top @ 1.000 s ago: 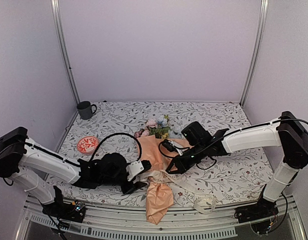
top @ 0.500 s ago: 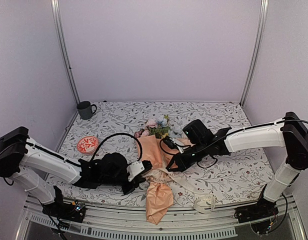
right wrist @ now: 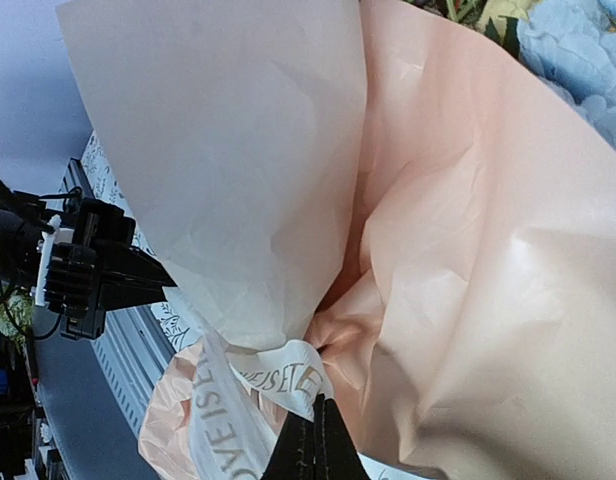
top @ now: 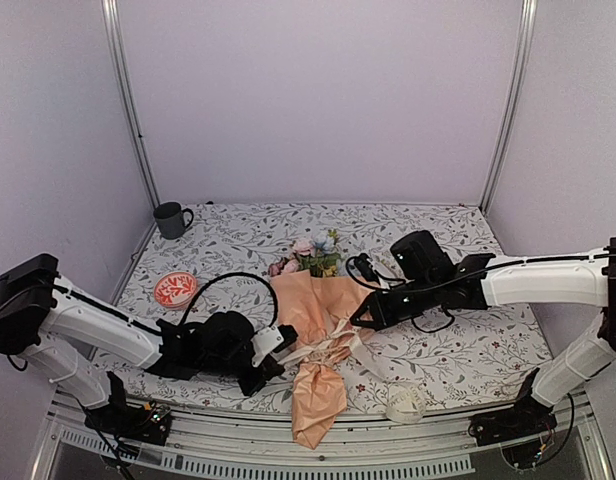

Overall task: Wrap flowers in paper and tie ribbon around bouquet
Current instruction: Tie the half-tied ribbon around the folded bouquet.

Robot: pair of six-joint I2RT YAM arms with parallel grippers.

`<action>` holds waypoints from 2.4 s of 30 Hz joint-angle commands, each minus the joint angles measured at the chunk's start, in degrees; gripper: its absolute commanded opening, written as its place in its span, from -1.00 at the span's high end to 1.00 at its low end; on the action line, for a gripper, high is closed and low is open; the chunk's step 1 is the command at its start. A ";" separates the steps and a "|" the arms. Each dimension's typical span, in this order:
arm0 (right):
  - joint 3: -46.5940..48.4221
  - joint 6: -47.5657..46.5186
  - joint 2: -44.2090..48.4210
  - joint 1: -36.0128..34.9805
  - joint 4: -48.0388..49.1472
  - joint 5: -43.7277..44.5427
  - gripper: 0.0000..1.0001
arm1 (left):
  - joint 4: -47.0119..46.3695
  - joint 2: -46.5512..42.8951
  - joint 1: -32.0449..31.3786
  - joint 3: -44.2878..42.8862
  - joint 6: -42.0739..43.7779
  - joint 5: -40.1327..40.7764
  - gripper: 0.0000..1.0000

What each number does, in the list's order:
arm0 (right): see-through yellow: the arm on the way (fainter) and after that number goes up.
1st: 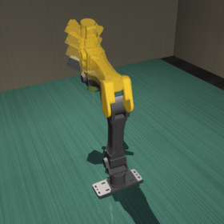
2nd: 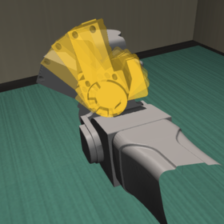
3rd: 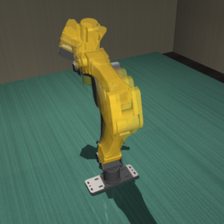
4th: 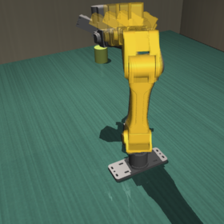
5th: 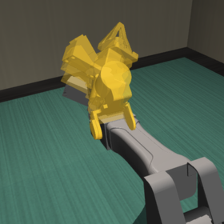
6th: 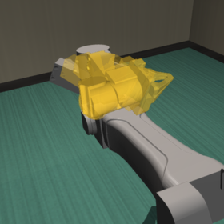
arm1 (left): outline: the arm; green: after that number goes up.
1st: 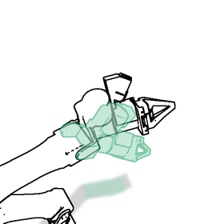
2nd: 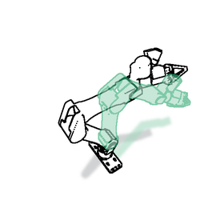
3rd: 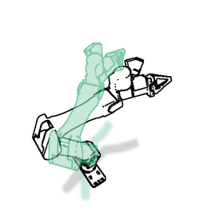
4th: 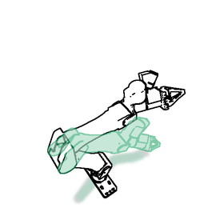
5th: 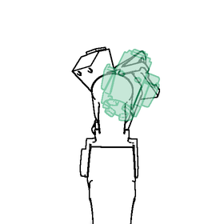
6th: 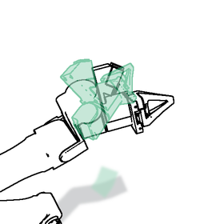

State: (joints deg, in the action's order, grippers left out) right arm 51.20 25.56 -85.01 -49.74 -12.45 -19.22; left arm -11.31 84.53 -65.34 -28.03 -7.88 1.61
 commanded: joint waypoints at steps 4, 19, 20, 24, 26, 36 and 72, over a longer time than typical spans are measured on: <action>-2.78 3.79 1.65 0.80 -0.66 2.94 1.00 | 1.40 0.60 0.40 1.05 -2.40 -1.63 1.00; -11.37 13.15 8.59 3.25 4.65 -6.92 1.00 | 4.29 2.71 1.47 1.04 -7.83 4.47 1.00; -11.57 12.93 8.68 2.62 5.54 -8.31 1.00 | 4.48 3.08 1.74 0.86 -7.97 4.58 1.00; -12.22 10.44 6.53 1.94 9.21 -17.19 1.00 | 5.12 3.90 2.92 0.35 -9.20 5.06 1.00; -13.34 10.76 5.32 2.58 9.12 -18.32 1.00 | 5.09 3.46 3.36 0.50 -9.63 5.14 1.00; -17.99 13.24 5.27 10.14 8.48 -18.28 1.00 | 4.57 3.45 5.27 1.28 -11.39 4.66 1.00; -23.56 3.03 5.11 33.94 1.30 -13.31 1.00 | 3.63 3.80 11.43 4.28 -15.49 2.73 1.00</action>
State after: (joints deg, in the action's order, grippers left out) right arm 27.46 30.98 -80.03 -18.11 -8.80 -35.59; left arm -13.28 86.87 -55.66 -26.17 -22.63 3.44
